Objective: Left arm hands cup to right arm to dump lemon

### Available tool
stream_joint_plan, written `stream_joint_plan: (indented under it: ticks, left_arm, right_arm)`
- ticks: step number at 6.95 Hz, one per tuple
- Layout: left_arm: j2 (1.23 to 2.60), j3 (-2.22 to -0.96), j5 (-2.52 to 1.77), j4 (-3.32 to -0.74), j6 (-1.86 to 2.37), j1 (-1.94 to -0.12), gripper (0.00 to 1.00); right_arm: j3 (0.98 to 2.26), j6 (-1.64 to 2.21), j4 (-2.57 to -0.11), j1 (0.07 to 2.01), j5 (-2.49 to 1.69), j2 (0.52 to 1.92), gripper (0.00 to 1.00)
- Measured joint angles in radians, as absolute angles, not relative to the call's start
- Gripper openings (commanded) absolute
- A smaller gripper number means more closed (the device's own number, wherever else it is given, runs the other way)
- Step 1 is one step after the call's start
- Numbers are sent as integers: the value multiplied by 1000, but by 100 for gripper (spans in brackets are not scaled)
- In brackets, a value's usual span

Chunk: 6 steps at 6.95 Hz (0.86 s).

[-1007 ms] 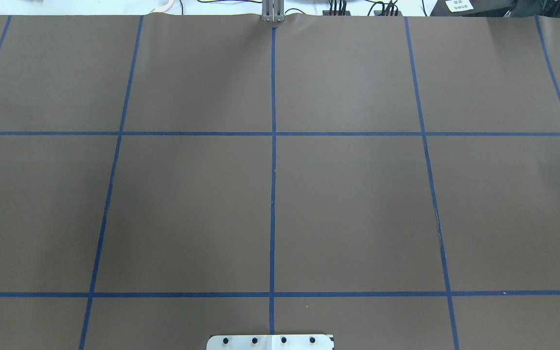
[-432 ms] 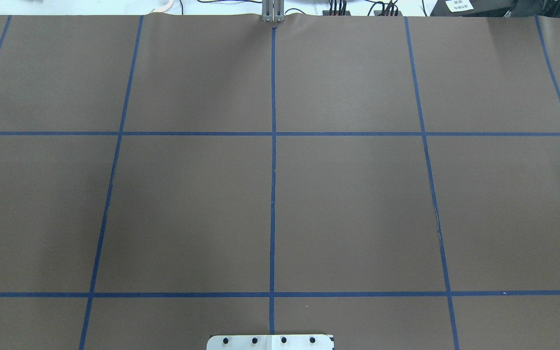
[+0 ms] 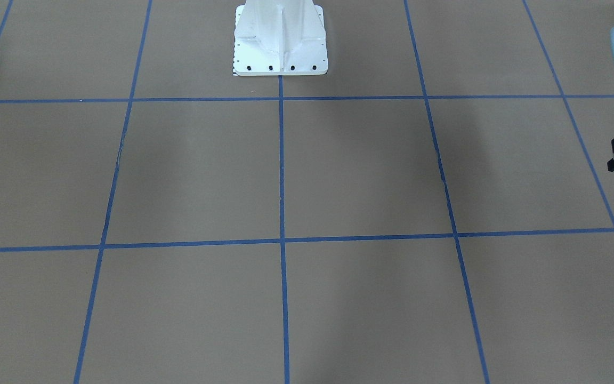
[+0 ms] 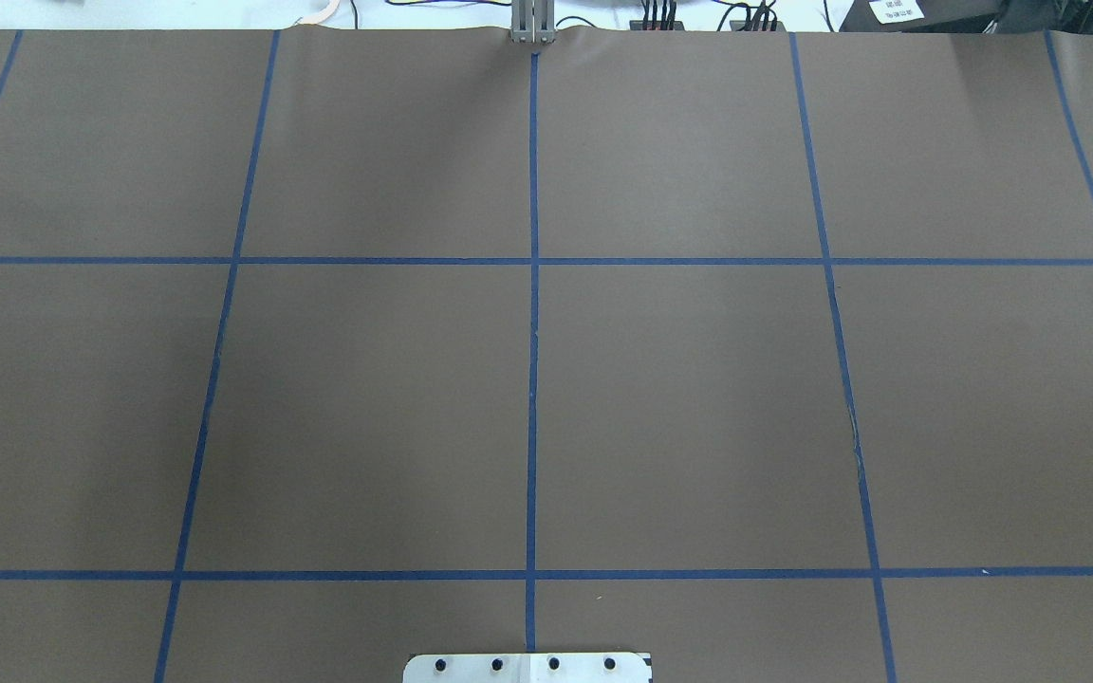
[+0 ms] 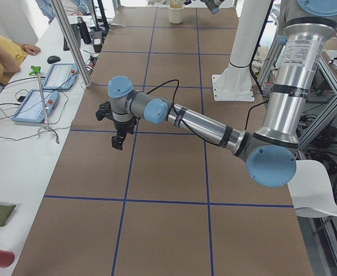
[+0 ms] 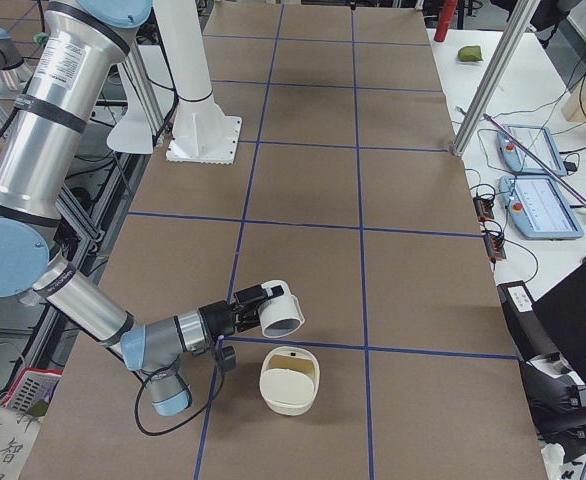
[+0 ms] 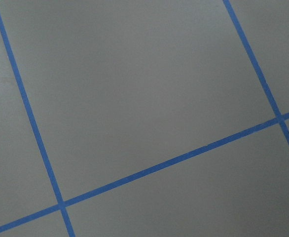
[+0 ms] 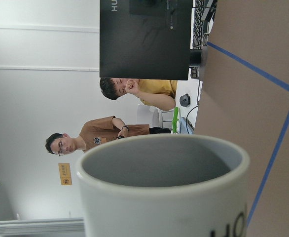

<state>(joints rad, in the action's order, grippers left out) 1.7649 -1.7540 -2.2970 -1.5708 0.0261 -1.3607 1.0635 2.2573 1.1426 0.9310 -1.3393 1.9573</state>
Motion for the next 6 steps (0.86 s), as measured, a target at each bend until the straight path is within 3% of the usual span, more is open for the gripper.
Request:
stream_joint_plan:
  ticks: [6]
  left_arm:
    - [1767, -1755, -2298, -1571, 26, -1361, 100]
  right_arm:
    - [1051, 2690, 1220, 961, -1129, 1907, 0]
